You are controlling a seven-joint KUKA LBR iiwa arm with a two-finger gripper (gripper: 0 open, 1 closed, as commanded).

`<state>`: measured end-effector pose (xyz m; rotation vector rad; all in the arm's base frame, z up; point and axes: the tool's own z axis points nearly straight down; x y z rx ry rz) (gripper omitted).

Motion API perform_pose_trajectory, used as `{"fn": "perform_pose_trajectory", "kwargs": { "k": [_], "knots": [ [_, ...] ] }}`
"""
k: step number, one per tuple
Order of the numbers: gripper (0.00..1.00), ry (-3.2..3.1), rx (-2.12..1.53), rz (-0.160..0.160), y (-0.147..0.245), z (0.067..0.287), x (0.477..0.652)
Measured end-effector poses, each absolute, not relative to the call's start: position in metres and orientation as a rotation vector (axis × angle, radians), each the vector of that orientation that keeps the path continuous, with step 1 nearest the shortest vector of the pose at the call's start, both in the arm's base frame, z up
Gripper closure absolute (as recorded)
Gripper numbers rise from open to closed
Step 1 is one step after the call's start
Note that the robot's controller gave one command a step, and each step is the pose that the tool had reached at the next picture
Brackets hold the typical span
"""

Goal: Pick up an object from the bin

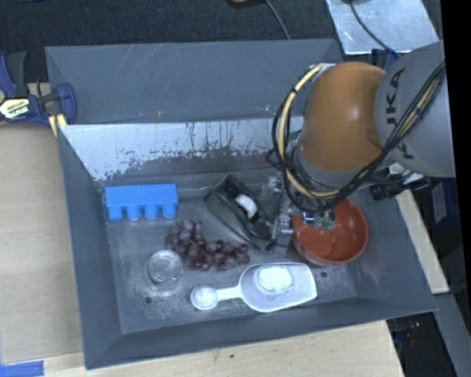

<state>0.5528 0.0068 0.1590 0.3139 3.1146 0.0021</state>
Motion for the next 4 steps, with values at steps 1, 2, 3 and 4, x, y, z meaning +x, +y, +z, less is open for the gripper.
{"fn": "perform_pose_trajectory", "kwargs": {
  "k": [1,2,3,4],
  "knots": [
    [0.00,3.133,0.307,-0.001,0.009,0.174,0.546],
    [0.00,3.122,0.297,0.000,-0.011,0.269,0.543],
    [0.00,3.104,0.480,0.004,0.020,0.186,0.553],
    [0.00,3.113,0.359,-0.001,0.010,0.217,0.542]
  ]
}}
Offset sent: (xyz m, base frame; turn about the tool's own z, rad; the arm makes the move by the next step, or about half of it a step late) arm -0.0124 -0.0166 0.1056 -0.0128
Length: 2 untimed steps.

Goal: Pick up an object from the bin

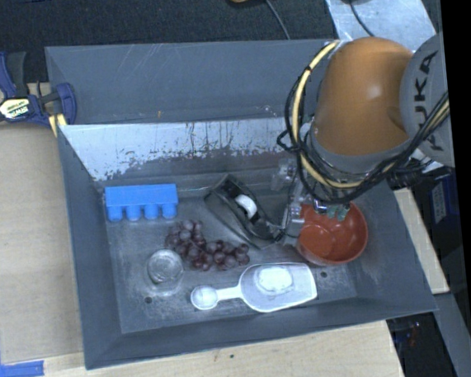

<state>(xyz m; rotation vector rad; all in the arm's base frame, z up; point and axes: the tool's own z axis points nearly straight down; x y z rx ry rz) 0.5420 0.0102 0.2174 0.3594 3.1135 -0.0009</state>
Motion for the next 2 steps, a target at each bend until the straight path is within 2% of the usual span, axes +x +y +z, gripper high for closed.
{"fn": "perform_pose_trajectory", "kwargs": {
  "k": [1,2],
  "knots": [
    [0.00,3.112,0.484,0.002,0.025,0.145,0.555],
    [0.00,3.106,0.406,0.002,0.020,0.253,0.560]
  ]
}}
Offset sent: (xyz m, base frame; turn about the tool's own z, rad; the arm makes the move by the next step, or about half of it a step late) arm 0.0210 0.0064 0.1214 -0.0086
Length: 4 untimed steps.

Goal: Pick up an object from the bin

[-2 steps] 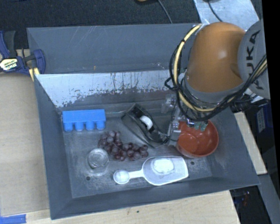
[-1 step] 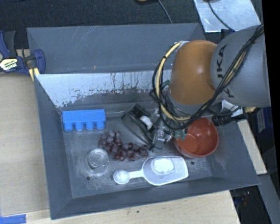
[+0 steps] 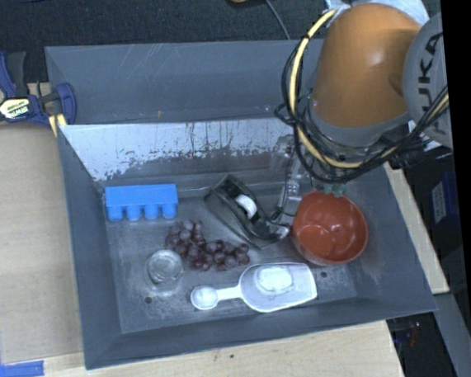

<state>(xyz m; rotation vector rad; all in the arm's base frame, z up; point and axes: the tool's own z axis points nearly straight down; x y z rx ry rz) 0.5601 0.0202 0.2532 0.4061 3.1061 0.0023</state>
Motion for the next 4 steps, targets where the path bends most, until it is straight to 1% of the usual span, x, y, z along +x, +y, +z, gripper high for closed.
{"fn": "perform_pose_trajectory", "kwargs": {
  "k": [1,2,3,4],
  "knots": [
    [0.00,3.109,0.464,0.002,0.021,0.182,0.556],
    [0.00,3.075,0.587,0.005,0.023,0.191,0.566],
    [0.00,3.070,0.614,0.006,0.021,0.181,0.567],
    [0.00,3.119,0.197,0.003,-0.009,0.119,0.539]
  ]
}}
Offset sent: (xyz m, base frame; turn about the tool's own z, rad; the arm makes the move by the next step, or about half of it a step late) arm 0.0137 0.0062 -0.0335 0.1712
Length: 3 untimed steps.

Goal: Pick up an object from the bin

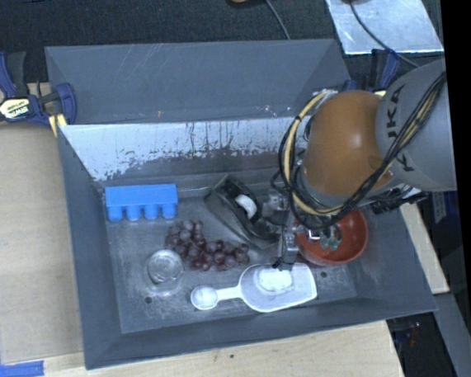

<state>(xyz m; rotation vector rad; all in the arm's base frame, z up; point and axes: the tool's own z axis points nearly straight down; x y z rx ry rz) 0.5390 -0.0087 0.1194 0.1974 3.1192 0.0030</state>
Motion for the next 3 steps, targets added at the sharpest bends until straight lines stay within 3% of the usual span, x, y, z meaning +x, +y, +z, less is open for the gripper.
{"fn": "perform_pose_trajectory", "kwargs": {
  "k": [1,2,3],
  "knots": [
    [1.00,3.058,0.662,0.007,0.014,0.127,0.560],
    [1.00,3.058,0.662,0.007,0.014,0.127,0.560],
    [1.00,3.070,0.614,0.006,0.010,0.234,0.555]
  ]
}}
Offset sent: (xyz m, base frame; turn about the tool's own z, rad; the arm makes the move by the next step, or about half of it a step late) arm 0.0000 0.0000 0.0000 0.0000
